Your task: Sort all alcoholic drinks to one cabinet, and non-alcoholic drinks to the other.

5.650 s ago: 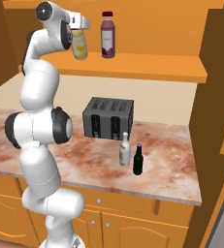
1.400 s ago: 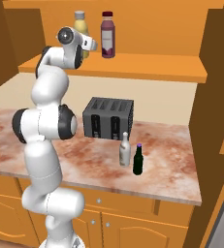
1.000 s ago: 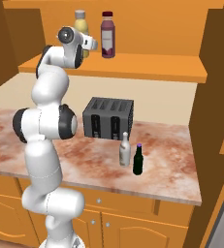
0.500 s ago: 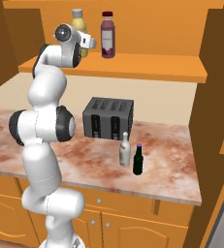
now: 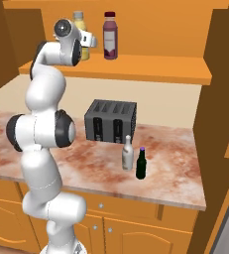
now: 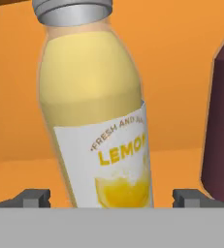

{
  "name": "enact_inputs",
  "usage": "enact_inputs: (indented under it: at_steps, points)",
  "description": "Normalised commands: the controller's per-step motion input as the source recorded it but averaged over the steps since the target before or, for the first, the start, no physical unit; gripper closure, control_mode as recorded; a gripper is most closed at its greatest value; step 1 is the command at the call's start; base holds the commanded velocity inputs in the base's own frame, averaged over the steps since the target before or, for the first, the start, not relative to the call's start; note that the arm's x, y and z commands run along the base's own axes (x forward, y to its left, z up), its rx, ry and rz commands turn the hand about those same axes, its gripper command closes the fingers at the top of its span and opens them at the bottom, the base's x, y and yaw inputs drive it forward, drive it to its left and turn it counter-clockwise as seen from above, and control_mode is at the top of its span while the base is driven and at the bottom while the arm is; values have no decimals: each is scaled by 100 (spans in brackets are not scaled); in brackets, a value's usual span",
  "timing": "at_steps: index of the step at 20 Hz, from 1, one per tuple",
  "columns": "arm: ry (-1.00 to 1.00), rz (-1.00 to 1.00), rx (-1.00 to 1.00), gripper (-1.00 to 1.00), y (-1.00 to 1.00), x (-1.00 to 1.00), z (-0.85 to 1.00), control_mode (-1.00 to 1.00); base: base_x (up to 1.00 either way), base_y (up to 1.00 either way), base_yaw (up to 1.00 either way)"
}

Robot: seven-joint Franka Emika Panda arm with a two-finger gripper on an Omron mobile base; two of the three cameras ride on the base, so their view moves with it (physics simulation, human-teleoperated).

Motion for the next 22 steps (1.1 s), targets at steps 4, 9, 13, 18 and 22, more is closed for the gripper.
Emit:
enact_inputs:
  at_steps: [4,9,13,18,22]
  points:
    - [1,1,0,-100,-2,-19,-1,-100,0,0,0]
    - [3,0,-4,-100,6,-19,0,-100,0,0,0]
    - [0,0,-1,-100,0,-86,0,-100,0,0,0]
    - [-4,-1,0,-100,0,-99,0,-100,0,0,0]
    - [-2,-4,0,-100,0,-100,-11,-100,0,0,0]
